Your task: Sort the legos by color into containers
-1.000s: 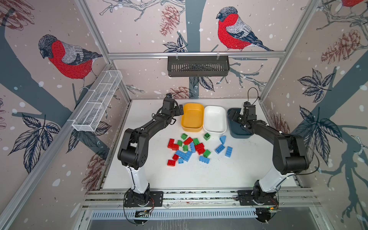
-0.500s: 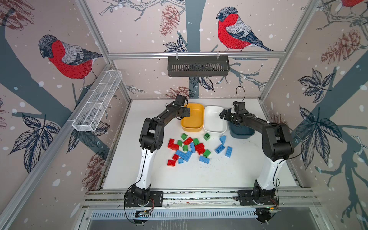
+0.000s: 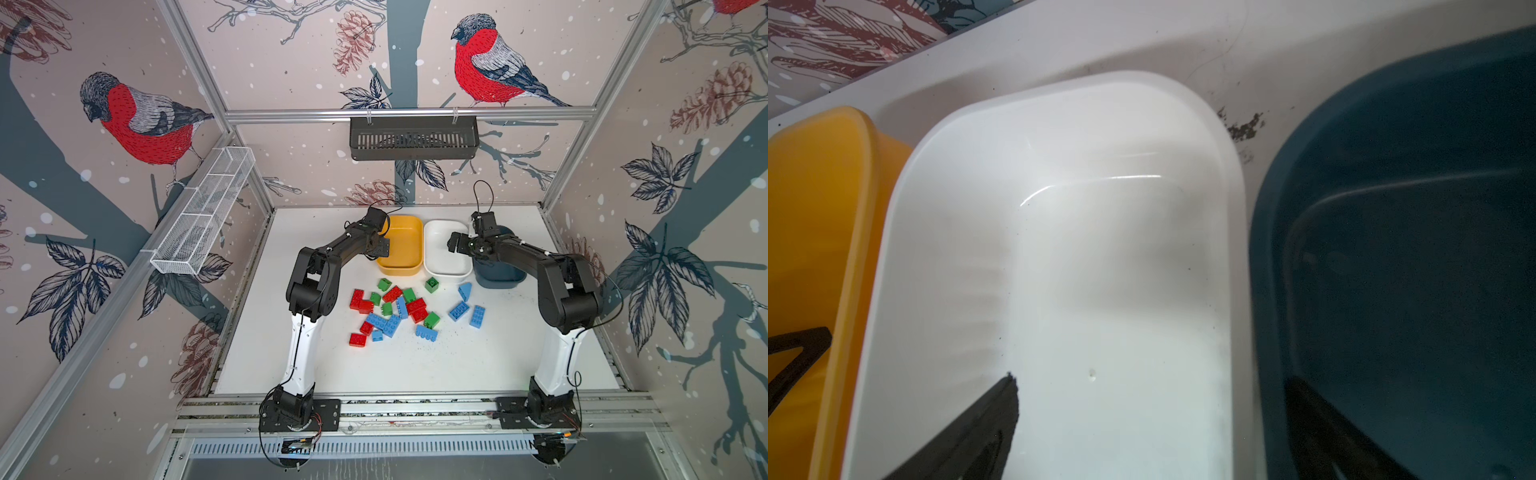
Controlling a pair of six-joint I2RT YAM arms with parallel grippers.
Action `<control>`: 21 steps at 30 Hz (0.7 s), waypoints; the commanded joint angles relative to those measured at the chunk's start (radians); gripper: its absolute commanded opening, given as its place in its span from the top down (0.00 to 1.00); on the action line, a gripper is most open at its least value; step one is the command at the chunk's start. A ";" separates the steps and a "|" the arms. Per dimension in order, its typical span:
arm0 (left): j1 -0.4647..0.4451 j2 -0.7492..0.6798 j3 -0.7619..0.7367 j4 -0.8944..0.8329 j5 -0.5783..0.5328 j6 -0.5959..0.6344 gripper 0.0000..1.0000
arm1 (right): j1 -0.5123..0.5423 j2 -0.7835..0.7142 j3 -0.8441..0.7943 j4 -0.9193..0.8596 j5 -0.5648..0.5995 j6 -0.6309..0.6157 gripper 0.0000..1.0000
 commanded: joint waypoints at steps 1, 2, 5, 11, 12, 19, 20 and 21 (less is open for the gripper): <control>0.001 -0.030 -0.043 0.018 -0.029 0.010 0.02 | 0.017 0.006 0.004 0.000 0.013 -0.002 0.01; 0.001 -0.039 -0.058 0.024 -0.035 0.010 0.01 | 0.023 0.004 0.004 0.001 0.013 0.000 0.01; 0.003 -0.063 -0.096 0.036 -0.054 0.012 0.01 | 0.042 0.002 0.007 0.002 0.011 0.007 0.01; 0.012 -0.103 -0.161 0.058 -0.068 0.019 0.01 | 0.084 -0.002 0.019 0.001 0.013 0.026 0.00; 0.015 -0.112 -0.175 0.063 -0.068 0.018 0.02 | 0.091 -0.001 0.022 0.001 0.017 0.032 0.00; 0.056 -0.175 -0.245 0.085 -0.037 -0.021 0.02 | 0.144 0.041 0.076 -0.017 0.047 0.031 0.01; 0.060 -0.185 -0.259 0.091 -0.028 -0.025 0.02 | 0.151 0.050 0.087 -0.021 0.048 0.028 0.00; 0.064 -0.195 -0.272 0.099 -0.016 -0.029 0.02 | 0.159 0.057 0.097 -0.026 0.049 0.024 0.01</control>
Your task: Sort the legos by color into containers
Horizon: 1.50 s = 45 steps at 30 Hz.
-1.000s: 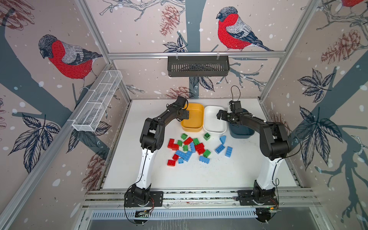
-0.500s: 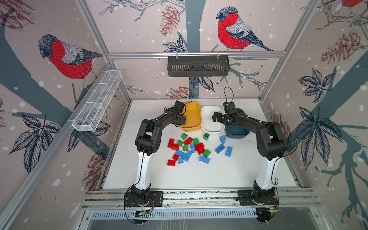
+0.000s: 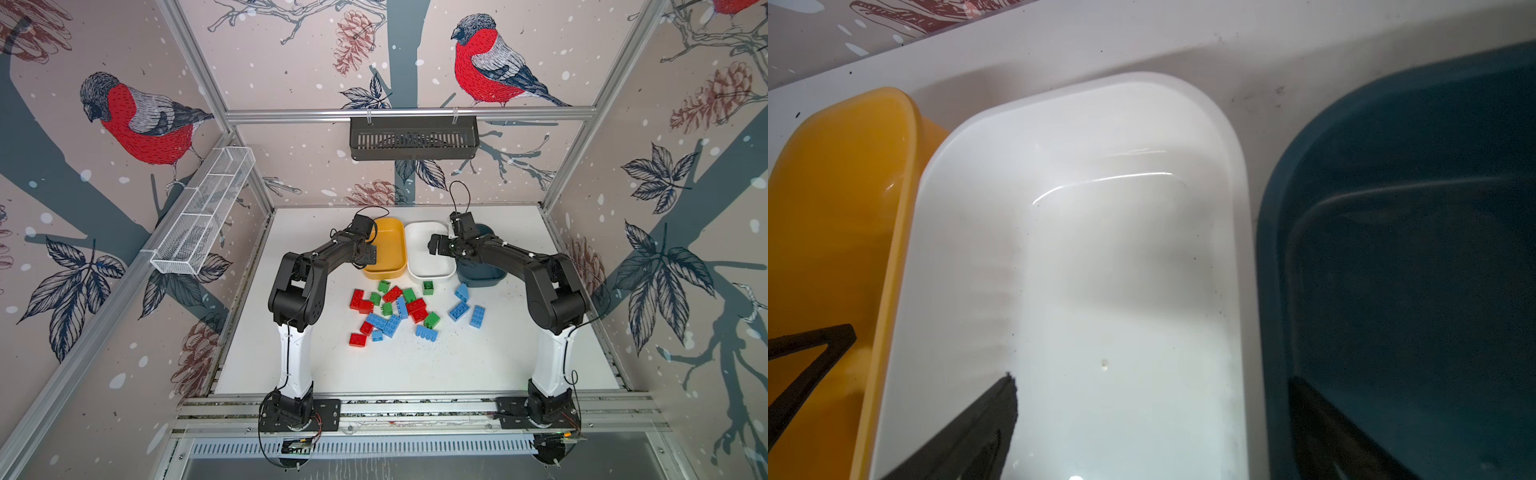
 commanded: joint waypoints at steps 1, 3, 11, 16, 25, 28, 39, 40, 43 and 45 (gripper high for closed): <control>0.012 -0.034 -0.032 0.033 0.039 -0.026 0.01 | 0.021 0.024 0.034 -0.024 0.016 -0.005 0.00; 0.014 -0.051 -0.054 0.047 0.059 -0.023 0.02 | 0.033 0.040 0.058 -0.039 0.018 -0.008 0.00; 0.034 -0.044 -0.048 0.037 0.029 -0.002 0.02 | 0.050 0.053 0.090 -0.031 0.102 0.047 0.01; 0.034 -0.033 -0.050 -0.006 -0.079 0.022 0.02 | 0.040 0.058 0.096 -0.064 0.195 0.023 0.00; 0.061 -0.064 -0.090 -0.032 -0.209 0.052 0.02 | 0.035 0.037 0.074 -0.068 0.211 0.046 0.00; 0.062 -0.072 -0.080 -0.039 -0.184 0.071 0.02 | 0.034 0.022 0.066 -0.060 0.177 0.045 0.01; 0.051 -0.050 0.000 0.009 0.122 0.121 0.02 | 0.040 0.028 0.062 0.001 -0.004 0.074 0.00; 0.047 -0.046 0.009 0.005 0.129 0.126 0.02 | 0.040 0.032 0.067 0.005 -0.015 0.078 0.00; 0.035 -0.049 0.014 0.004 0.135 0.136 0.02 | 0.046 0.038 0.078 0.015 -0.027 0.091 0.00; 0.033 -0.049 0.014 0.005 0.142 0.133 0.02 | 0.046 0.043 0.083 0.025 -0.022 0.108 0.00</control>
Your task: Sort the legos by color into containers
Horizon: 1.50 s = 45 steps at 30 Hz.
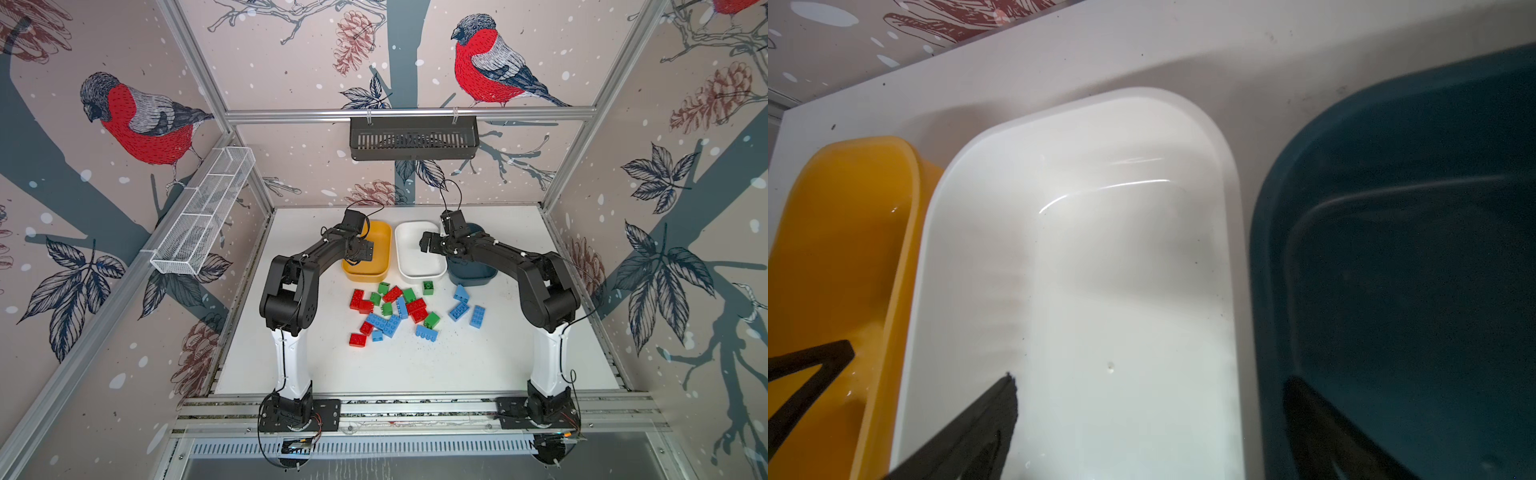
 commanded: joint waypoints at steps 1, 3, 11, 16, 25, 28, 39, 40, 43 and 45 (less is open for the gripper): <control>-0.004 0.001 0.009 -0.007 0.042 0.014 0.02 | 0.003 0.009 0.014 0.044 -0.027 0.039 0.00; -0.007 0.006 0.013 -0.014 0.054 0.014 0.02 | 0.003 0.018 0.022 0.060 -0.050 0.054 0.00; -0.025 0.028 0.046 -0.028 0.065 0.010 0.02 | 0.012 0.060 0.081 0.079 -0.036 0.109 0.01; -0.027 0.039 0.061 -0.034 0.050 0.014 0.02 | -0.002 0.066 0.094 0.080 0.040 0.111 0.01; -0.026 0.047 0.076 -0.051 0.021 0.028 0.02 | -0.045 0.172 0.215 0.053 -0.029 0.029 0.01; -0.025 0.040 0.071 -0.057 0.013 0.030 0.02 | -0.047 0.205 0.269 0.040 -0.009 0.021 0.01; -0.027 -0.040 0.036 -0.063 -0.028 0.013 0.02 | -0.054 0.179 0.303 -0.017 0.022 -0.010 0.01; -0.027 -0.054 0.031 -0.061 -0.030 0.006 0.02 | -0.054 0.148 0.279 -0.019 0.020 -0.019 0.01; -0.042 -0.100 0.020 -0.059 -0.053 -0.021 0.01 | -0.046 0.019 0.153 -0.016 0.020 -0.046 0.01; -0.060 -0.136 0.006 -0.048 -0.087 -0.042 0.02 | -0.036 -0.083 0.061 -0.016 0.021 -0.065 0.00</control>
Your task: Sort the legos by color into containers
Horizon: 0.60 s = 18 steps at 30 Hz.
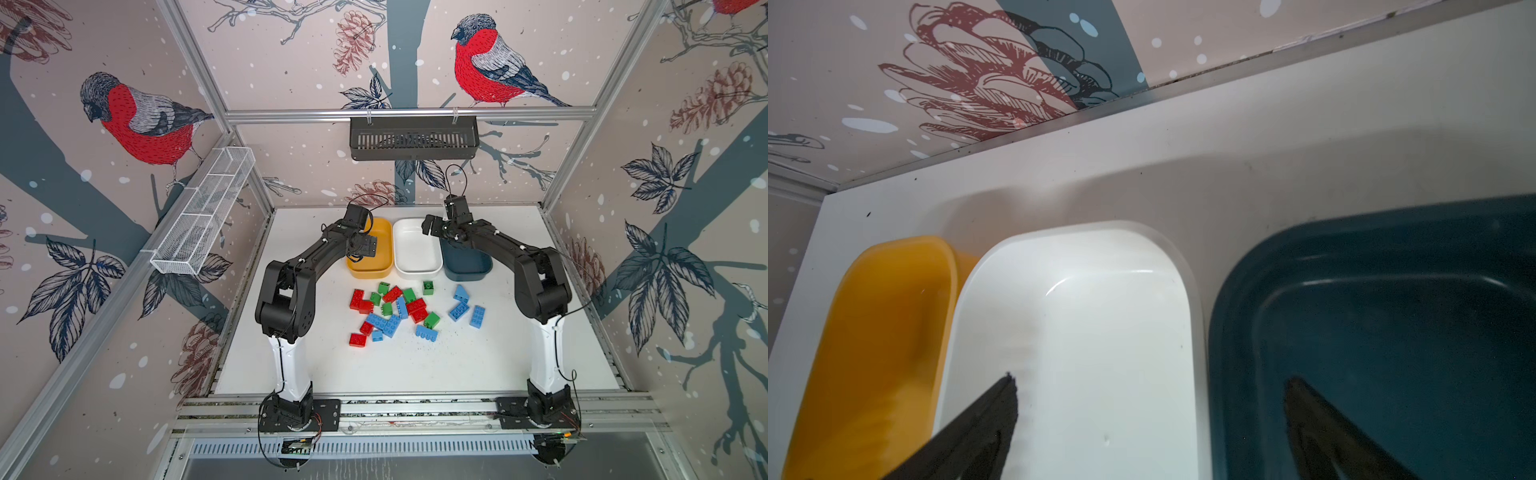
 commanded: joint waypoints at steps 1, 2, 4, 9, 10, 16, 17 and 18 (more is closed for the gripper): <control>-0.029 -0.058 -0.018 0.010 -0.064 -0.051 0.02 | 0.017 -0.157 -0.132 0.007 0.014 -0.043 0.01; -0.040 -0.079 -0.029 0.021 -0.068 -0.068 0.02 | 0.025 -0.218 -0.198 0.010 0.023 -0.047 0.01; -0.063 -0.118 -0.046 0.048 -0.070 -0.094 0.02 | 0.038 -0.331 -0.314 0.009 0.052 -0.047 0.01; -0.113 -0.225 -0.127 0.177 0.025 -0.171 0.02 | 0.057 -0.598 -0.576 -0.035 0.164 0.029 0.00; -0.121 -0.248 -0.154 0.215 0.046 -0.193 0.02 | 0.058 -0.651 -0.632 -0.046 0.181 0.053 0.01; -0.140 -0.346 -0.292 0.418 0.135 -0.265 0.02 | 0.062 -0.860 -0.889 -0.192 0.254 0.166 0.04; -0.140 -0.356 -0.311 0.443 0.139 -0.266 0.02 | 0.063 -0.880 -0.922 -0.211 0.254 0.180 0.06; -0.140 -0.362 -0.320 0.460 0.143 -0.264 0.02 | 0.062 -0.893 -0.946 -0.225 0.248 0.195 0.11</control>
